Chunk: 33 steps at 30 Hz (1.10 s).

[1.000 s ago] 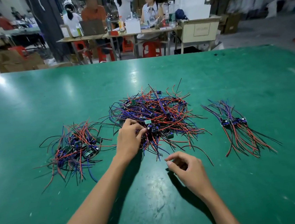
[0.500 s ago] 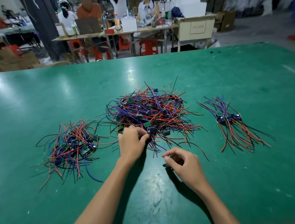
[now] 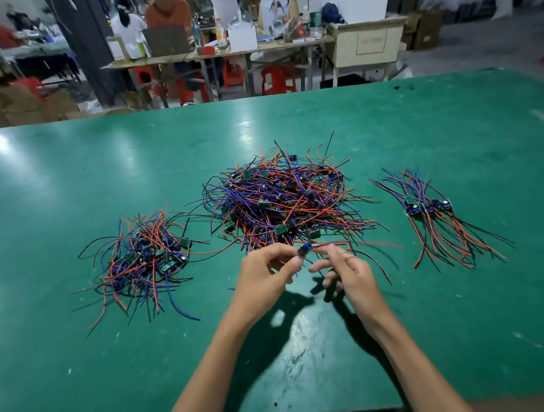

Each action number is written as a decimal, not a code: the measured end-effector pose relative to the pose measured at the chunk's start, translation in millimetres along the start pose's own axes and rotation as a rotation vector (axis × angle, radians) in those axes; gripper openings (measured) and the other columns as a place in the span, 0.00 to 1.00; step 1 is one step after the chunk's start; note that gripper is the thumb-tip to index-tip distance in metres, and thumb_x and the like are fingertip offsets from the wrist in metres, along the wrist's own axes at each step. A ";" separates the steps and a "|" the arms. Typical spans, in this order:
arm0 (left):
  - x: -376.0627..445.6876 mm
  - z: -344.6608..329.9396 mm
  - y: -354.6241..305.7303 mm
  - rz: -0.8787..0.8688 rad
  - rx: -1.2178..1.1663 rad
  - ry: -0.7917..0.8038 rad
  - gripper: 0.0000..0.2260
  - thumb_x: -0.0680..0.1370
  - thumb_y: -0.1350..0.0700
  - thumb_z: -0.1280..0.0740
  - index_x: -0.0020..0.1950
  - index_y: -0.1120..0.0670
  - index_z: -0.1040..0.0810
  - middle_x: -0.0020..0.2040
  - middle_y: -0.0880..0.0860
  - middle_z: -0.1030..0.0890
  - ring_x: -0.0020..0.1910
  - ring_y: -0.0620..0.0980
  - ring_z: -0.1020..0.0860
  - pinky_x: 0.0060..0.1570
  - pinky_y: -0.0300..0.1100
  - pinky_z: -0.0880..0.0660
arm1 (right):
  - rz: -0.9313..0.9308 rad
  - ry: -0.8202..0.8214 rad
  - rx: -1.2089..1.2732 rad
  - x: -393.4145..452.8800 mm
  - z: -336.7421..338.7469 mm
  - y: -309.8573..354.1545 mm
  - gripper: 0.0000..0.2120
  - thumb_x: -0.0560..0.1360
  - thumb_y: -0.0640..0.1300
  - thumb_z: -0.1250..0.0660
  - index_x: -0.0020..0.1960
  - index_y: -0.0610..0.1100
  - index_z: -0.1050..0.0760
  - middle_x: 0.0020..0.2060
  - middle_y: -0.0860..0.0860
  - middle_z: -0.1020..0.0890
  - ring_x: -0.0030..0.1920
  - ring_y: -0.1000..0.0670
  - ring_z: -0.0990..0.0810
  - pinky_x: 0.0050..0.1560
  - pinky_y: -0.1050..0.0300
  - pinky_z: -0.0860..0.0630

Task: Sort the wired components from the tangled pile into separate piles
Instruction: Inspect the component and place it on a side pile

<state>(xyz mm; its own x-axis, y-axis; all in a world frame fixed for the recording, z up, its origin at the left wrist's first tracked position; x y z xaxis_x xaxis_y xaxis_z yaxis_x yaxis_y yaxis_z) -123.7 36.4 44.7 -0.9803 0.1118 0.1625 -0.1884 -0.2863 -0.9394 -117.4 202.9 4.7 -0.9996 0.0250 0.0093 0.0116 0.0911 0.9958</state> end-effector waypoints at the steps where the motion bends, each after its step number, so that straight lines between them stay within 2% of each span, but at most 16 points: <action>1: -2.5 -3.8 3.6 0.015 0.011 0.028 0.03 0.78 0.62 0.28 0.47 0.56 0.15 0.35 0.51 0.17 0.30 0.44 0.23 0.33 0.36 0.26 | 0.006 -0.020 0.039 -0.4 2.5 1.0 0.12 0.83 0.48 0.37 0.55 0.46 0.16 0.41 0.47 0.14 0.32 0.56 0.24 0.32 0.69 0.29; 4: -10.1 -15.4 14.5 0.087 0.004 0.085 0.02 0.78 0.61 0.28 0.47 0.57 0.15 0.38 0.58 0.16 0.30 0.45 0.24 0.35 0.38 0.26 | 0.029 -0.075 0.060 -3.0 11.4 2.4 0.10 0.78 0.51 0.31 0.50 0.47 0.14 0.39 0.49 0.14 0.32 0.57 0.24 0.33 0.68 0.28; 7: -15.2 -24.6 26.6 0.206 -0.058 0.134 0.03 0.78 0.61 0.30 0.47 0.57 0.17 0.40 0.57 0.15 0.29 0.46 0.25 0.29 0.35 0.29 | 0.045 -0.088 0.024 -3.2 13.0 0.7 0.14 0.74 0.55 0.30 0.48 0.46 0.14 0.39 0.49 0.13 0.34 0.58 0.23 0.36 0.67 0.26; 10: -19.4 -37.3 26.6 0.285 -0.245 0.239 0.07 0.78 0.65 0.34 0.52 0.57 0.19 0.44 0.56 0.14 0.29 0.49 0.23 0.25 0.37 0.28 | 0.057 -0.095 0.002 -2.5 11.9 0.4 0.13 0.74 0.54 0.30 0.46 0.45 0.14 0.38 0.49 0.13 0.37 0.56 0.19 0.40 0.63 0.22; 12: -20.7 -44.5 20.5 0.302 -0.385 0.277 0.08 0.79 0.62 0.34 0.56 0.58 0.19 0.46 0.57 0.14 0.30 0.51 0.21 0.26 0.38 0.25 | 0.056 -0.068 -0.024 -2.5 9.0 -0.7 0.11 0.76 0.51 0.29 0.46 0.44 0.14 0.40 0.48 0.12 0.41 0.52 0.15 0.45 0.59 0.18; 15: -18.3 -43.6 20.6 0.302 -0.335 0.205 0.09 0.81 0.56 0.32 0.56 0.59 0.17 0.47 0.59 0.14 0.29 0.50 0.22 0.27 0.38 0.25 | 0.063 -0.042 -0.021 -5.1 6.9 -1.5 0.11 0.77 0.51 0.29 0.45 0.44 0.13 0.41 0.46 0.12 0.42 0.51 0.16 0.45 0.59 0.20; 18: -20.1 -45.5 27.2 0.348 -0.367 0.147 0.06 0.81 0.60 0.32 0.54 0.62 0.19 0.45 0.61 0.14 0.27 0.50 0.23 0.24 0.38 0.28 | 0.098 -0.026 -0.051 -8.9 5.0 1.1 0.13 0.77 0.55 0.28 0.45 0.45 0.14 0.36 0.47 0.15 0.38 0.52 0.19 0.41 0.58 0.23; 21: -23.7 -50.5 30.1 0.381 -0.348 0.127 0.04 0.80 0.60 0.32 0.51 0.60 0.22 0.42 0.56 0.14 0.24 0.48 0.28 0.21 0.35 0.36 | 0.122 0.007 -0.120 -9.3 1.6 0.8 0.15 0.78 0.58 0.29 0.45 0.46 0.15 0.38 0.43 0.17 0.38 0.47 0.19 0.43 0.47 0.21; 23: -24.9 -51.7 34.3 0.405 -0.346 0.099 0.04 0.80 0.58 0.34 0.50 0.58 0.24 0.41 0.54 0.14 0.23 0.46 0.34 0.22 0.33 0.42 | 0.127 0.012 -0.160 -7.5 1.8 -1.3 0.12 0.78 0.56 0.29 0.47 0.49 0.14 0.41 0.44 0.16 0.43 0.44 0.17 0.49 0.38 0.18; 25: -25.5 -51.5 37.7 0.413 -0.366 0.068 0.05 0.82 0.56 0.34 0.51 0.58 0.23 0.40 0.52 0.15 0.22 0.44 0.36 0.21 0.32 0.44 | 0.132 0.024 -0.189 -5.9 1.3 -3.4 0.09 0.80 0.53 0.31 0.49 0.52 0.13 0.45 0.48 0.16 0.47 0.43 0.16 0.53 0.36 0.19; 27: -25.8 -52.0 37.3 0.389 -0.394 0.041 0.05 0.82 0.57 0.35 0.49 0.57 0.22 0.37 0.51 0.16 0.21 0.41 0.34 0.20 0.31 0.42 | 0.143 0.052 -0.216 -5.9 -1.5 -3.3 0.09 0.81 0.51 0.33 0.51 0.54 0.13 0.46 0.49 0.16 0.48 0.45 0.16 0.55 0.38 0.20; 30: -26.5 -53.3 33.1 0.307 -0.402 0.001 0.05 0.83 0.59 0.35 0.49 0.59 0.22 0.33 0.51 0.18 0.24 0.39 0.28 0.24 0.30 0.36 | 0.130 0.063 -0.227 -6.2 -2.4 -5.2 0.11 0.79 0.50 0.36 0.51 0.54 0.14 0.44 0.47 0.15 0.48 0.45 0.16 0.55 0.40 0.20; 33: -27.1 -49.5 27.7 0.182 -0.280 -0.052 0.06 0.83 0.60 0.35 0.49 0.62 0.24 0.33 0.50 0.18 0.30 0.44 0.23 0.31 0.37 0.26 | 0.111 0.008 -0.241 -5.6 1.2 -9.4 0.11 0.81 0.46 0.36 0.49 0.53 0.15 0.40 0.51 0.14 0.43 0.49 0.15 0.50 0.46 0.19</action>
<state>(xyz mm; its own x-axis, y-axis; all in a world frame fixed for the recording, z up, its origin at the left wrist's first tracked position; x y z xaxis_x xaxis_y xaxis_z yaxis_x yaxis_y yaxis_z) -99.4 72.5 -0.6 -0.9994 0.0326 -0.0068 0.0060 -0.0234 -0.9997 -111.9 203.1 -4.9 -0.9928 0.0139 0.1194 0.1159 -0.1516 0.9816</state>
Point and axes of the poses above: each hand's wrist, its own x-axis towards the middle knuckle, its own z-axis out of the back of the hand, y = z × x, the point moved 9 cm from there along x, towards the middle knuckle
